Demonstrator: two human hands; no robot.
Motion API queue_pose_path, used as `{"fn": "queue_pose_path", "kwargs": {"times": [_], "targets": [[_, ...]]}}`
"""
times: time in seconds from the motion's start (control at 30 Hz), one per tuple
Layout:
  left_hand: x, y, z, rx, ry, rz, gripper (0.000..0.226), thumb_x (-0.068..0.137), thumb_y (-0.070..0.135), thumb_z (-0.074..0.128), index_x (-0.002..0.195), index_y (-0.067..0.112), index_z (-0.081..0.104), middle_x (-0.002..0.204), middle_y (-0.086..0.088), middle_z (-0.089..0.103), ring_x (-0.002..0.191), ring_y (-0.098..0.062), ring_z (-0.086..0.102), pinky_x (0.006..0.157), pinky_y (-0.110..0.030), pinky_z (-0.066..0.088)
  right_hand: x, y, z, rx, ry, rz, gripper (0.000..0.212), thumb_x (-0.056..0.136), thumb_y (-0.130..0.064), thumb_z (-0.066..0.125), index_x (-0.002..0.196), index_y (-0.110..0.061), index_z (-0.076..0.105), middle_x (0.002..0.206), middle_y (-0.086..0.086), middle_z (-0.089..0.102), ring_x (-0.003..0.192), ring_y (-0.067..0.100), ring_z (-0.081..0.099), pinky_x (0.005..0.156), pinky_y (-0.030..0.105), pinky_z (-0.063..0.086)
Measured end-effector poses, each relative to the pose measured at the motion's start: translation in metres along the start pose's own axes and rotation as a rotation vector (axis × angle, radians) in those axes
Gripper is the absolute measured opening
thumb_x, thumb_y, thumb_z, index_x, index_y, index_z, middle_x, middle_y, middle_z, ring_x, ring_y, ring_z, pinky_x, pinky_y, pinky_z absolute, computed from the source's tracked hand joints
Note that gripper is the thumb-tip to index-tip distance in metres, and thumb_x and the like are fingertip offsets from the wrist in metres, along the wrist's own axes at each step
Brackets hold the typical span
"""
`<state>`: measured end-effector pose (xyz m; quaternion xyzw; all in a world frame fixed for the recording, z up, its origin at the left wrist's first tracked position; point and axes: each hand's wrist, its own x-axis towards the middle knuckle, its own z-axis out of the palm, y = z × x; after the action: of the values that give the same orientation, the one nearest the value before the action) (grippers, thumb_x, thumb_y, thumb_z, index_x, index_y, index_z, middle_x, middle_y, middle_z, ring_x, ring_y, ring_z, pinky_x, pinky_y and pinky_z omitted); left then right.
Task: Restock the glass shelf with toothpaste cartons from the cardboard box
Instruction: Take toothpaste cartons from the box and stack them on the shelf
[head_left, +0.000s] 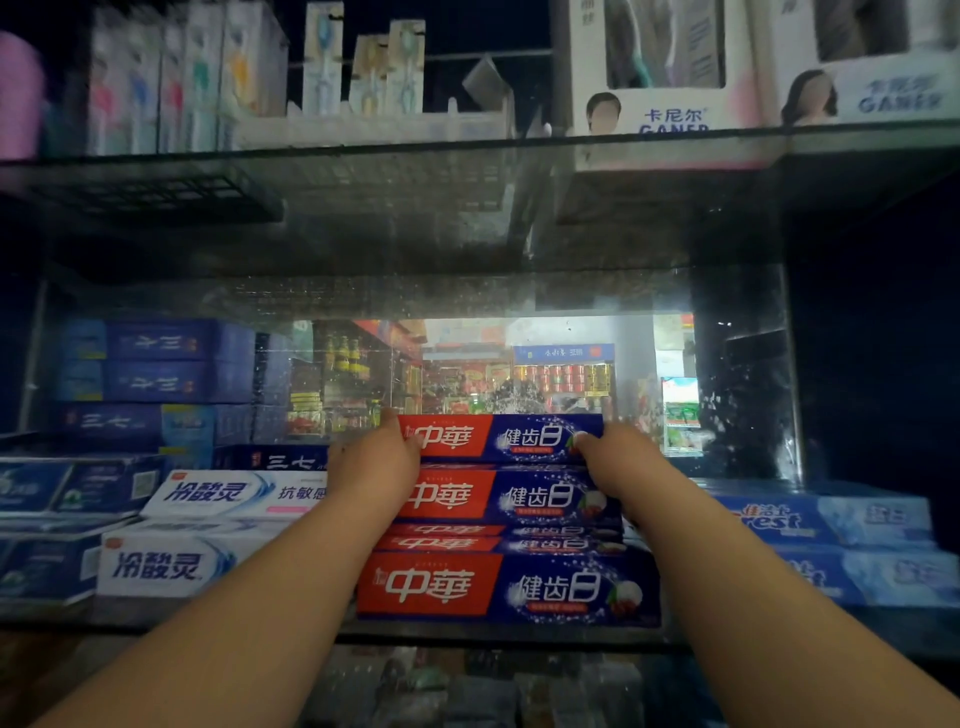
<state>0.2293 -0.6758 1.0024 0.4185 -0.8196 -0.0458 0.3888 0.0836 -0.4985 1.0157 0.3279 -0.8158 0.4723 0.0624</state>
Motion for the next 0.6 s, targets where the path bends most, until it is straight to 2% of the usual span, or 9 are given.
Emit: {"fn": "queue_pose_path", "kwargs": {"times": [0.1,0.23,0.33,0.43,0.53,0.6], "targets": [[0.002,-0.002,0.003,-0.009,0.003,-0.022,0.061,0.098,0.05,0.025,0.152,0.023,0.016,0.127,-0.008,0.061,0.118,-0.031,0.056,0.094,-0.043,0.048,-0.001,0.002,0.0,0.0,0.007,-0.001,0.036,0.097,-0.026,0.044,0.113,0.001,0.062,0.114,0.021,0.064,0.108,0.036,0.06,0.078,0.032,0.045],[0.004,-0.001,0.003,0.003,-0.015,-0.037,0.056,0.099,0.048,0.022,0.149,0.023,0.024,0.123,-0.006,0.064,0.119,-0.03,0.055,0.109,-0.05,0.034,-0.005,-0.001,-0.003,-0.022,-0.02,0.018,0.038,0.098,-0.028,0.042,0.114,0.0,0.062,0.116,0.019,0.063,0.109,0.036,0.059,0.081,0.033,0.045],[0.001,-0.001,-0.003,-0.014,-0.035,-0.041,0.053,0.1,0.048,0.022,0.145,0.023,0.029,0.12,-0.005,0.065,0.116,-0.029,0.058,0.112,-0.051,0.028,-0.012,-0.004,-0.006,0.001,-0.03,0.034,0.038,0.098,-0.029,0.044,0.115,0.001,0.062,0.118,0.02,0.063,0.111,0.035,0.058,0.085,0.034,0.046],[-0.011,-0.004,-0.013,-0.067,-0.007,-0.014,0.051,0.1,0.048,0.025,0.144,0.022,0.031,0.125,-0.005,0.063,0.118,-0.028,0.056,0.114,-0.052,0.023,-0.023,-0.005,-0.012,0.032,0.026,0.031,0.037,0.096,-0.03,0.05,0.116,-0.001,0.06,0.118,0.018,0.064,0.108,0.033,0.06,0.08,0.033,0.046],[-0.031,-0.007,-0.02,-0.173,0.035,0.071,0.044,0.099,0.046,0.032,0.135,0.024,0.043,0.122,-0.003,0.064,0.111,-0.026,0.06,0.109,-0.051,0.033,-0.043,-0.008,-0.015,-0.022,0.071,0.041,0.046,0.1,-0.032,0.045,0.137,-0.005,0.04,0.129,0.017,0.056,0.111,0.033,0.057,0.078,0.033,0.043],[-0.041,-0.008,-0.022,-0.194,0.022,0.102,0.044,0.099,0.045,0.034,0.138,0.026,0.042,0.127,-0.003,0.062,0.115,-0.026,0.057,0.109,-0.051,0.033,-0.055,-0.008,-0.015,-0.022,0.079,0.013,0.046,0.101,-0.03,0.043,0.139,-0.005,0.037,0.133,0.017,0.053,0.112,0.033,0.055,0.079,0.034,0.043]]}}
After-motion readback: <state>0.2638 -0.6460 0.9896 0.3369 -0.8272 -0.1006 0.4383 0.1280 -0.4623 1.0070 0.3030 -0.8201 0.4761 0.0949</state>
